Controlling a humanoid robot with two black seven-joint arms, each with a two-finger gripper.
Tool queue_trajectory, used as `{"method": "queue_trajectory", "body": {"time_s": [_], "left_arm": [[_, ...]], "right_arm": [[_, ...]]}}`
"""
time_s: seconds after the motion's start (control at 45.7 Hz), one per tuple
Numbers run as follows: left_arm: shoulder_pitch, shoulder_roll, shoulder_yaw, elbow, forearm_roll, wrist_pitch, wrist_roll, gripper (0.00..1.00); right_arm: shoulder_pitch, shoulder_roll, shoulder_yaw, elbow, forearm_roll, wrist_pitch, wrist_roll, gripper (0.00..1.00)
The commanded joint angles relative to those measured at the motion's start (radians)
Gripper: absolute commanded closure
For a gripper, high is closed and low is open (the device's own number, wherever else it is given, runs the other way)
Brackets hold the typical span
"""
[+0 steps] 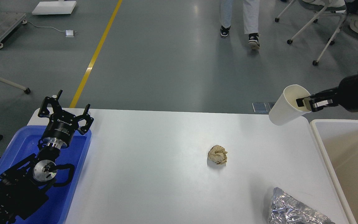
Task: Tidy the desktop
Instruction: 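Lift the cup and carry it over the white bin, then release the cup into the bin and withdraw the right gripper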
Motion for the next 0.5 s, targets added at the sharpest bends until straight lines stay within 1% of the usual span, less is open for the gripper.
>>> {"method": "queue_trajectory", "body": {"time_s": [0.0, 0.219, 0.328, 0.416, 0.482], "left_arm": [[0.0, 0.0, 0.0, 0.0, 0.0, 0.0, 0.0, 0.0], [0.0, 0.0, 0.0, 0.0, 0.0, 0.0, 0.0, 0.0], [0.002, 0.0, 0.0, 0.0, 0.0, 0.0, 0.0, 0.0], [0.002, 0.0, 0.0, 0.0, 0.0, 0.0, 0.0, 0.0], [0.002, 0.0, 0.0, 0.0, 0.0, 0.0, 0.0, 0.0]], "right_arm": [[0.041, -0.031, 0.0, 0.016, 0.03, 0.023, 0.0, 1.0], [0.032, -0.049, -0.005, 0.014, 0.03, 0.019, -0.003, 1.0], [0.019, -0.086, -0.006, -0.004, 0.023, 0.013, -0.003, 1.0], [-0.005, -0.109, -0.005, -0.041, 0.033, -0.007, 0.0, 1.0], [-0.036, -0.127, -0.002, -0.068, 0.041, -0.043, 0.002, 1.0]]}}
